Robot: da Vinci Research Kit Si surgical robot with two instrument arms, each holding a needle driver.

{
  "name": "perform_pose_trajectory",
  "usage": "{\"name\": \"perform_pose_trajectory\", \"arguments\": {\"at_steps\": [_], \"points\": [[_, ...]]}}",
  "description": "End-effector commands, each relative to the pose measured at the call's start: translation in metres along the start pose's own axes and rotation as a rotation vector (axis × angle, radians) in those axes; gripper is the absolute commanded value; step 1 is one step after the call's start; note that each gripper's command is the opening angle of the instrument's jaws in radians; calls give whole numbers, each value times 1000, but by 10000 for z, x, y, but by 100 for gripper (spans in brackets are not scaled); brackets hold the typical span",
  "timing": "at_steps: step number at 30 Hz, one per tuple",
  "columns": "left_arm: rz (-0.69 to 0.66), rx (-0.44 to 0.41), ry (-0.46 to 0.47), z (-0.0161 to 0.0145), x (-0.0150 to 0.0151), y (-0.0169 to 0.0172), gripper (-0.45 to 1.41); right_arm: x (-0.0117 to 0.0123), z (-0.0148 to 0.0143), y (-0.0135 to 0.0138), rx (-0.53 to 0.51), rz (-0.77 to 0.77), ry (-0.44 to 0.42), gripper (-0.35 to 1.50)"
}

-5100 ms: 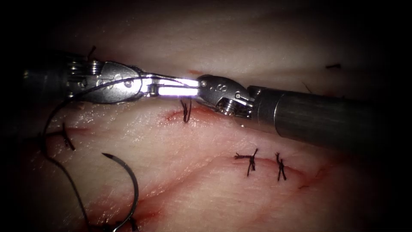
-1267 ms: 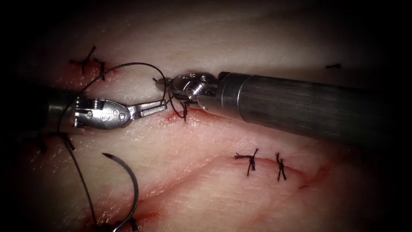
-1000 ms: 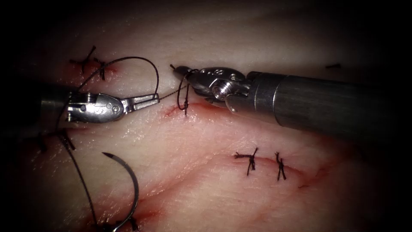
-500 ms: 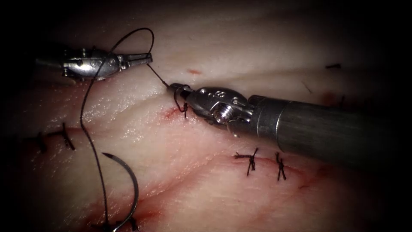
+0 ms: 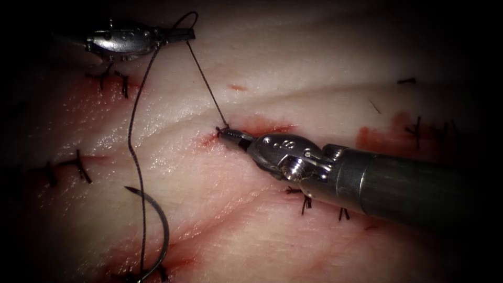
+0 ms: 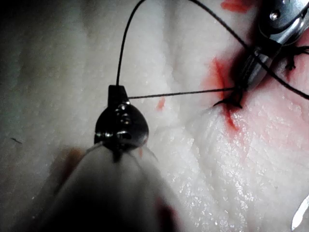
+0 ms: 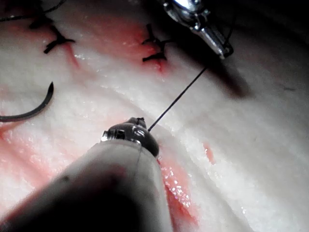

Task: Wound Closure
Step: Pull the right tool down and the left tool up to tighten.

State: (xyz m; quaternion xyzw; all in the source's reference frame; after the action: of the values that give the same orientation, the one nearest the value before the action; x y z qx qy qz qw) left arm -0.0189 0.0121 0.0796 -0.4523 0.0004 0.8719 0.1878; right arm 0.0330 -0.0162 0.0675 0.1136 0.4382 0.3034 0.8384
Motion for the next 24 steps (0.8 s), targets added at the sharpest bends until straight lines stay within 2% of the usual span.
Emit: {"name": "perform_pose_trajectory", "arguments": {"at_steps": [1, 4, 7, 8, 11, 18, 21, 24], "points": [[17, 35, 32, -2, 16, -10, -45, 2, 5, 2, -8, -10, 5, -35], [38, 73, 65, -12, 38, -21, -45, 1, 6, 3, -9, -22, 9, -35], [84, 140, 61, -22, 63, -41, -45, -2, 6, 1, 2, -145, 21, -35], [101, 162, 50, -25, 67, -48, -45, -7, 5, 0, 51, -202, 28, -35], [111, 188, 36, -29, 68, -56, -45, -16, 4, -1, 110, -249, 35, -35], [184, 264, -12, -34, 67, -64, -45, -27, 11, -6, 134, -289, 28, -35], [212, 311, -51, -36, 67, -72, -45, -49, 22, -18, 164, -328, -12, -35], [212, 330, -65, -37, 66, -77, -45, -60, 26, -25, 185, -342, -30, -35]]}}
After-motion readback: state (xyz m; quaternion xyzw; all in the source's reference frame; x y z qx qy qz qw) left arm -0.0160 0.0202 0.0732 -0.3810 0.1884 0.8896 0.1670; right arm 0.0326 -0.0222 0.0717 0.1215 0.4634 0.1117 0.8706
